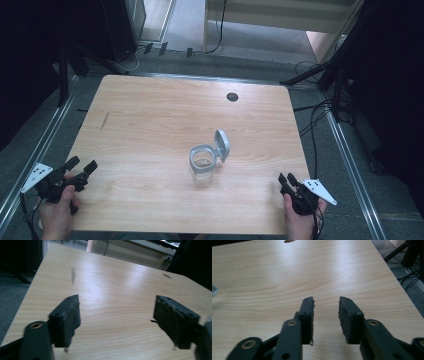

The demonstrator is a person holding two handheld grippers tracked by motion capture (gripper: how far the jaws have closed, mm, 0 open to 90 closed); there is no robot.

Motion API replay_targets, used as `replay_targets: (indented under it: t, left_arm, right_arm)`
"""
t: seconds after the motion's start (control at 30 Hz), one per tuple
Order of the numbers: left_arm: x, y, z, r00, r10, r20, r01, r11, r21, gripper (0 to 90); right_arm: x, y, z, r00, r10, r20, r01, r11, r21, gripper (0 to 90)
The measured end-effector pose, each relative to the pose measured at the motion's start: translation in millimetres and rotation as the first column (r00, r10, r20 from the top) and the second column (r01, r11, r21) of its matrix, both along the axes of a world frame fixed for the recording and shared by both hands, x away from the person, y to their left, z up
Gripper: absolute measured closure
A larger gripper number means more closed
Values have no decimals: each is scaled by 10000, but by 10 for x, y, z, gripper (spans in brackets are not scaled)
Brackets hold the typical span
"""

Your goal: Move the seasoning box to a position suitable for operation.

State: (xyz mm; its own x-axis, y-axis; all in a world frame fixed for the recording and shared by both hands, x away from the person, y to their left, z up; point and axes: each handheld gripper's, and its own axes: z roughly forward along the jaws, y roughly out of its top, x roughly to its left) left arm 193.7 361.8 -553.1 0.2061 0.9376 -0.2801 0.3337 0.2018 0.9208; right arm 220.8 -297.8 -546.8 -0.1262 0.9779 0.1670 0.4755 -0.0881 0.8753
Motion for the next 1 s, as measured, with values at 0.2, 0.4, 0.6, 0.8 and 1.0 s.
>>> replay_targets:
  t: [0.2, 0.4, 0.6, 0.8, 1.0]
  left_arm:
    - [10, -107, 36, 9993, -310, -225, 327, 9963, 794, 664]
    - [128, -222, 69, 9940, -791, -754, 810, 9965, 228, 829]
    - [310, -670, 120, 9758, -1906, -1074, 1957, 9799, 395, 893]
    - [499, -1260, 211, 9433, -3161, -1011, 3216, 9459, 431, 900]
    - [637, -1626, 211, 9210, -3725, -1139, 3786, 9248, 367, 900]
  right_arm:
    - [-69, 128, 86, 9992, 374, 171, -373, 9993, -91, 863]
    - [-102, 331, 193, 9950, 903, 417, -906, 9959, 62, 900]
    - [-115, 556, 233, 9865, 1575, 452, -1598, 9857, 529, 900]
    - [-124, 915, 290, 9740, 2198, 541, -2227, 9733, 553, 900]
    - [-130, 1110, 307, 9681, 2468, 426, -2492, 9663, 647, 900]
